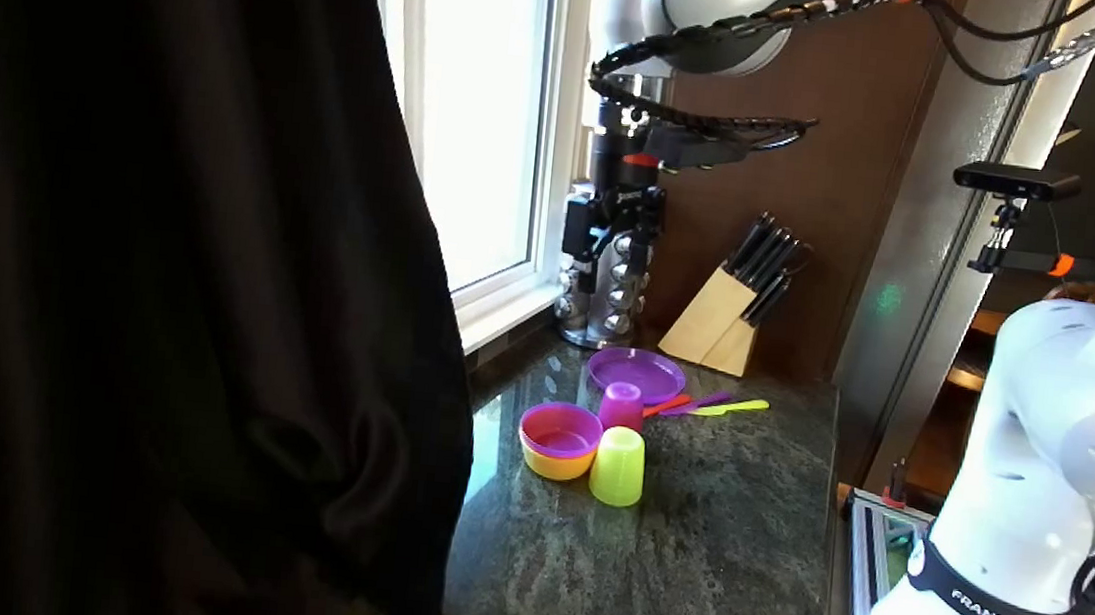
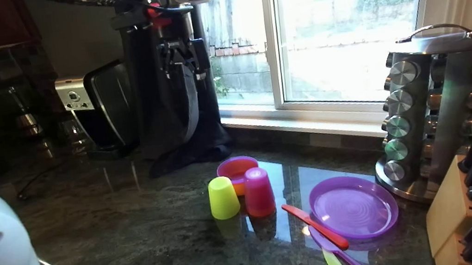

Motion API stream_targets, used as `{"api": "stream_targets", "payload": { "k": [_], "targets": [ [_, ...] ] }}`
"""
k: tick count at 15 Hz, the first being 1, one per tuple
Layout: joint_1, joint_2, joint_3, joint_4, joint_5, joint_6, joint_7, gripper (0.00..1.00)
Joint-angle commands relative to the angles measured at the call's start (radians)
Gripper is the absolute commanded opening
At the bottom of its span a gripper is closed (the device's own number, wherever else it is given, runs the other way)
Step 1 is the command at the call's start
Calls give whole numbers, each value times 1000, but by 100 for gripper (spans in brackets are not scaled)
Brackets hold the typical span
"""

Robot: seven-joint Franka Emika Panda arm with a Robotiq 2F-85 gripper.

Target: Remove one bottle from the rack

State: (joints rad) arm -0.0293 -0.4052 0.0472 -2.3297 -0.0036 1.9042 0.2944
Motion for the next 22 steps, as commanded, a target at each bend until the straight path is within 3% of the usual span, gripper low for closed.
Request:
{"api": "stream_targets", "payload": {
  "k": [1, 6, 8, 9, 10, 12, 19, 22],
  "targets": [
    [-97, -178, -68, -166, -54, 86, 25, 100],
    [-257, -263, -150, -228, -281, 236, -91, 100],
    [-282, -238, -205, -210, -308, 343, -152, 100],
    [-288, -213, -227, -190, -286, 380, -158, 100],
    [-283, -229, -191, -189, -269, 316, -136, 100],
    [-297, -220, -218, -185, -267, 358, -163, 100],
    [-297, -216, -217, -184, -267, 363, -164, 100],
    [-282, -143, -256, -154, -203, 507, -146, 100]
  ]
}}
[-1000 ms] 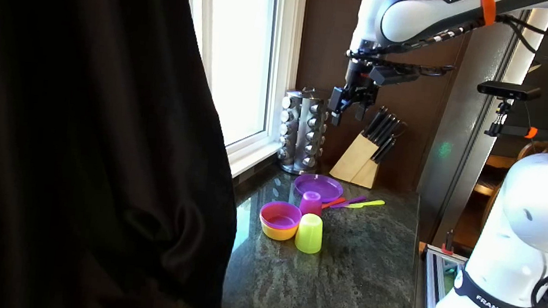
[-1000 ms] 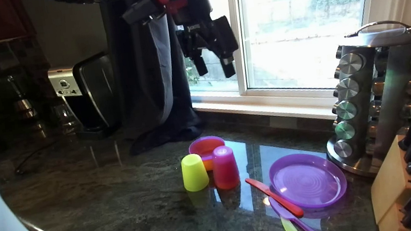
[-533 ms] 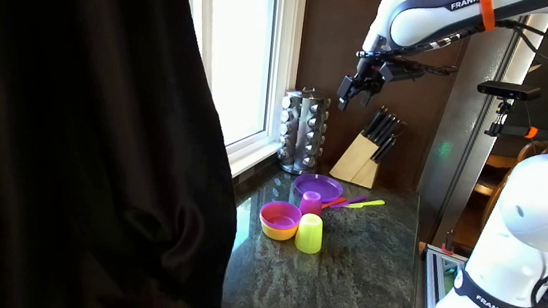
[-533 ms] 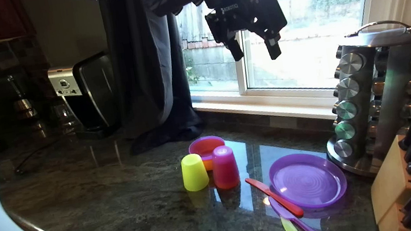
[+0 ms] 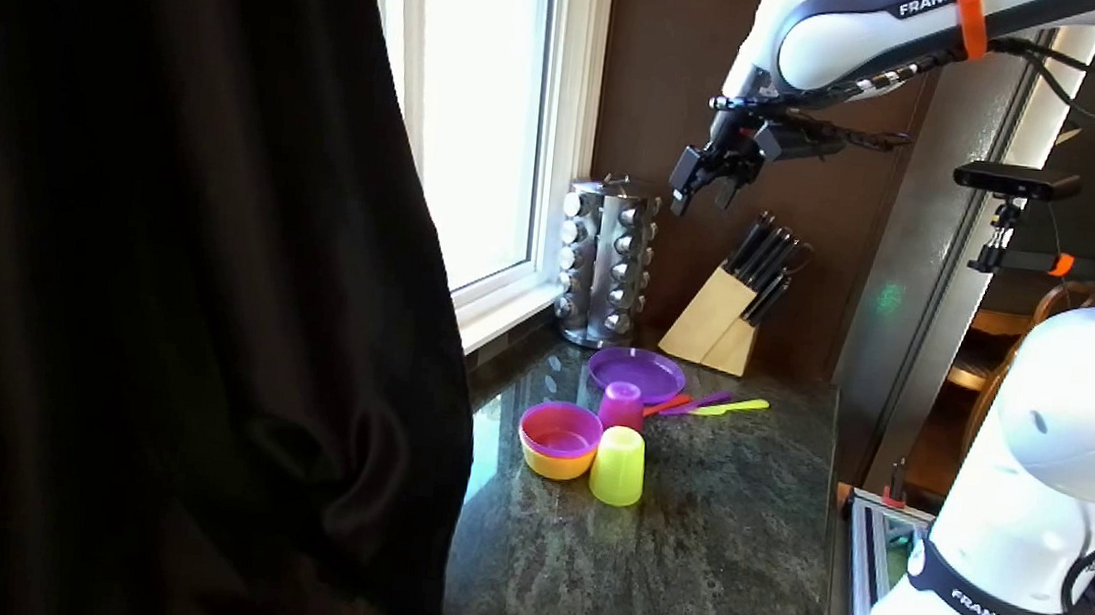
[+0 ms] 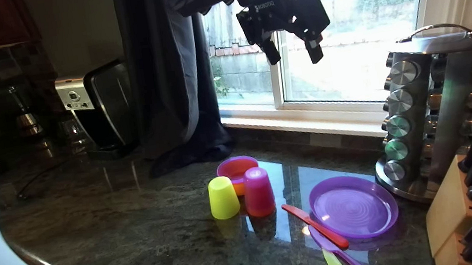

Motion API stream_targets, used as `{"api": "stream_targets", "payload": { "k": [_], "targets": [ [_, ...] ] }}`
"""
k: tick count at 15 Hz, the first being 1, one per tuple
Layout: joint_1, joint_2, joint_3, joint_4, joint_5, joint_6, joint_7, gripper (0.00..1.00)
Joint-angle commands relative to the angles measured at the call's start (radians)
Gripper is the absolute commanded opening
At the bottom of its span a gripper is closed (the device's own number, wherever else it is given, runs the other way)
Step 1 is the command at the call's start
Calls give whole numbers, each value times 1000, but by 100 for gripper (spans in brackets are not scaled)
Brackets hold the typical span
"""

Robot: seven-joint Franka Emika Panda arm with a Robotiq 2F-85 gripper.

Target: Remove one bottle from the rack

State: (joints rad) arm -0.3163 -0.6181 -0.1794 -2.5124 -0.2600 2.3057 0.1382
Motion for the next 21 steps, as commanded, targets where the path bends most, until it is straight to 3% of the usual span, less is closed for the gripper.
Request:
{"api": "stream_targets", "payload": {
  "k": [1, 4, 9, 14, 19, 20, 21],
  "targets": [
    [7, 100, -46, 33, 73, 173, -1, 100],
    [8, 192, -92, 58, 116, 317, -65, 100],
    [62, 322, -179, 132, 214, 434, -272, 100],
    [49, 424, -200, 232, 217, 386, -360, 100],
    [65, 507, -223, 265, 318, 393, -504, 100],
    [91, 518, -240, 270, 403, 408, -561, 100],
    [45, 484, -198, 240, 305, 414, -470, 100]
  ]
}}
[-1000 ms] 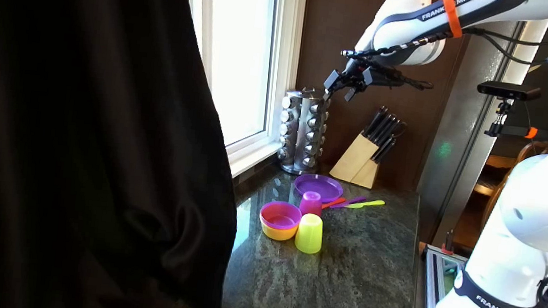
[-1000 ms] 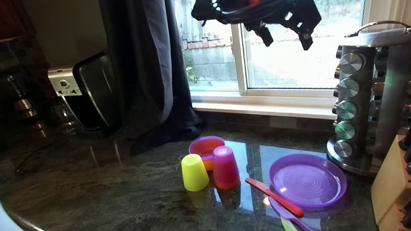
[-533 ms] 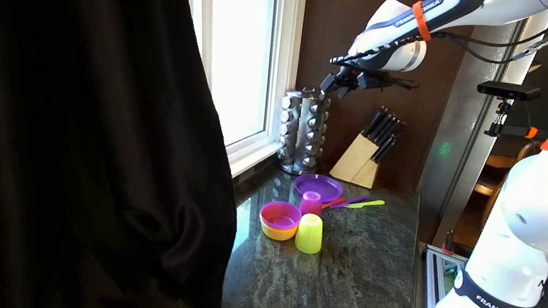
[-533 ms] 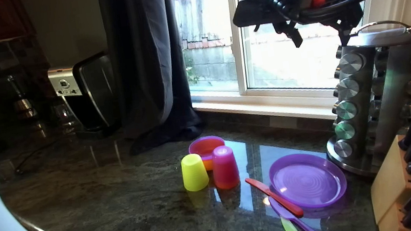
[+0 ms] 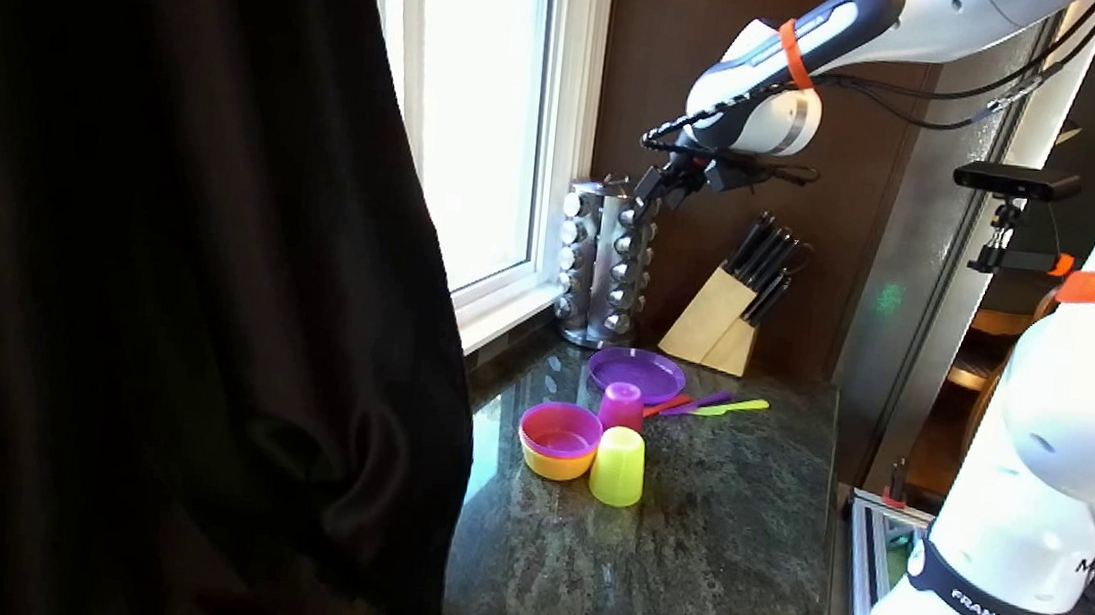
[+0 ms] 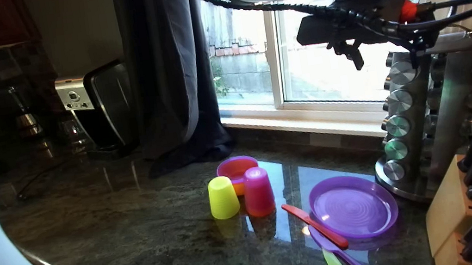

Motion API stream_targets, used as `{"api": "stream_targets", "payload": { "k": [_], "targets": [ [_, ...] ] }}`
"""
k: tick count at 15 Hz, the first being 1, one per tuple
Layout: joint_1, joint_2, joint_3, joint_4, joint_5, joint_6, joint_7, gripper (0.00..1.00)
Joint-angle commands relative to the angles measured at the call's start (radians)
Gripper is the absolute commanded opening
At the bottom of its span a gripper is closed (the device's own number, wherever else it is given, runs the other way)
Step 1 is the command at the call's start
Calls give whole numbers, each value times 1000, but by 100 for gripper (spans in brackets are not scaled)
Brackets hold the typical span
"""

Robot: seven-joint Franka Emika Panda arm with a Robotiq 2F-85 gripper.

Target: Remove one bottle from the rack

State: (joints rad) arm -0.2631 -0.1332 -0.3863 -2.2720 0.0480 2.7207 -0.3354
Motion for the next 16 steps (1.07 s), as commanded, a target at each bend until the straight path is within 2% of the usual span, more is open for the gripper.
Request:
{"api": "stream_targets", "payload": {
  "k": [1, 9, 14, 15, 16],
  "targets": [
    [-1, 11, 4, 6, 35, -1, -30, 100],
    [5, 78, -2, 44, 77, 33, -68, 100],
    [17, 132, -21, 67, 111, 115, -104, 99],
    [17, 142, -20, 72, 116, 120, -108, 84],
    [16, 149, -18, 75, 120, 114, -113, 79]
  ]
}}
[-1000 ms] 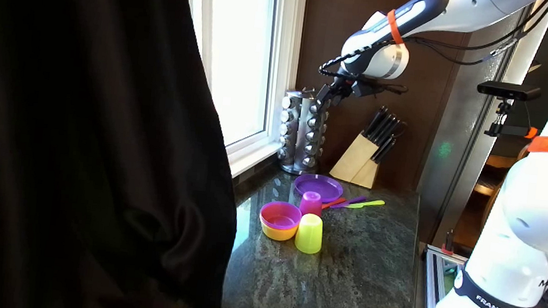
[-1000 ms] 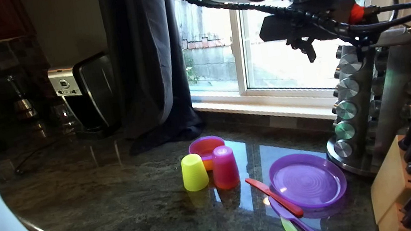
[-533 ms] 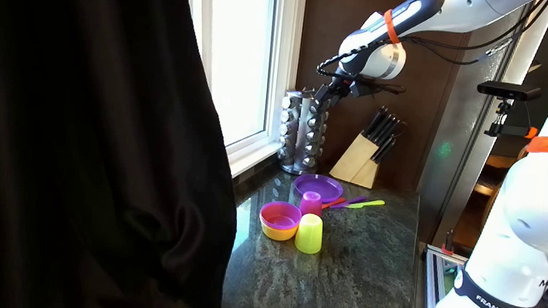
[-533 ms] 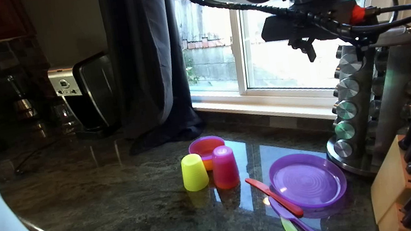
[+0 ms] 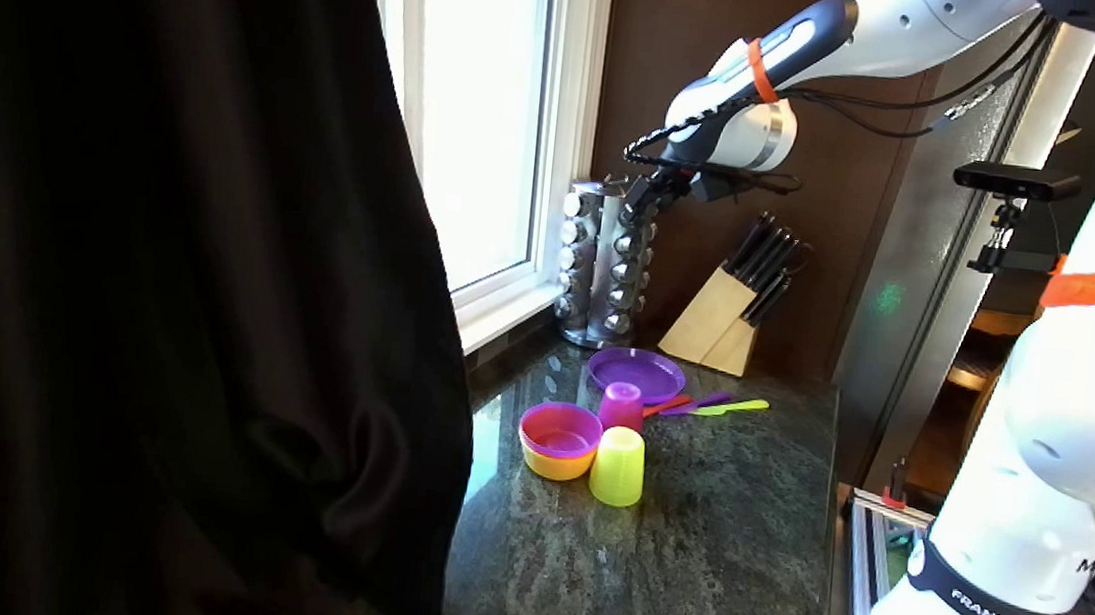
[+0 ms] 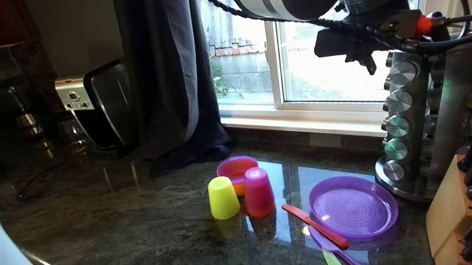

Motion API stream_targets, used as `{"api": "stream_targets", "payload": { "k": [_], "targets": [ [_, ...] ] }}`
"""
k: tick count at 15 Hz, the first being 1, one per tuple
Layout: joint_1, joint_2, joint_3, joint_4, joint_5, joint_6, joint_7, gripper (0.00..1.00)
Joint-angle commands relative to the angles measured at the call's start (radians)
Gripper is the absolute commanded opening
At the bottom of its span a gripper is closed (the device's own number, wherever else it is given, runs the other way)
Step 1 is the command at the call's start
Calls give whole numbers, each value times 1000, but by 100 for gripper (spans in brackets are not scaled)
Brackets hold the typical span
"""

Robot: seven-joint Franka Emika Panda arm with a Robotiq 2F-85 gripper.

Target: Remove one bottle from the rack

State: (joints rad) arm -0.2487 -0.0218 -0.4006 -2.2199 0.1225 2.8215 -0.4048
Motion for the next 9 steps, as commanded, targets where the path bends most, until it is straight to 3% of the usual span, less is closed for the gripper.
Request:
{"api": "stream_targets", "payload": {
  "k": [1, 2, 5, 9],
  "targets": [
    [0, 45, -3, 27, 50, 16, -49, 74],
    [-1, 54, -2, 32, 57, 21, -53, 61],
    [-3, 70, 2, 46, 86, 23, -72, 56],
    [-4, 84, 6, 60, 133, 19, -94, 62]
  ]
}}
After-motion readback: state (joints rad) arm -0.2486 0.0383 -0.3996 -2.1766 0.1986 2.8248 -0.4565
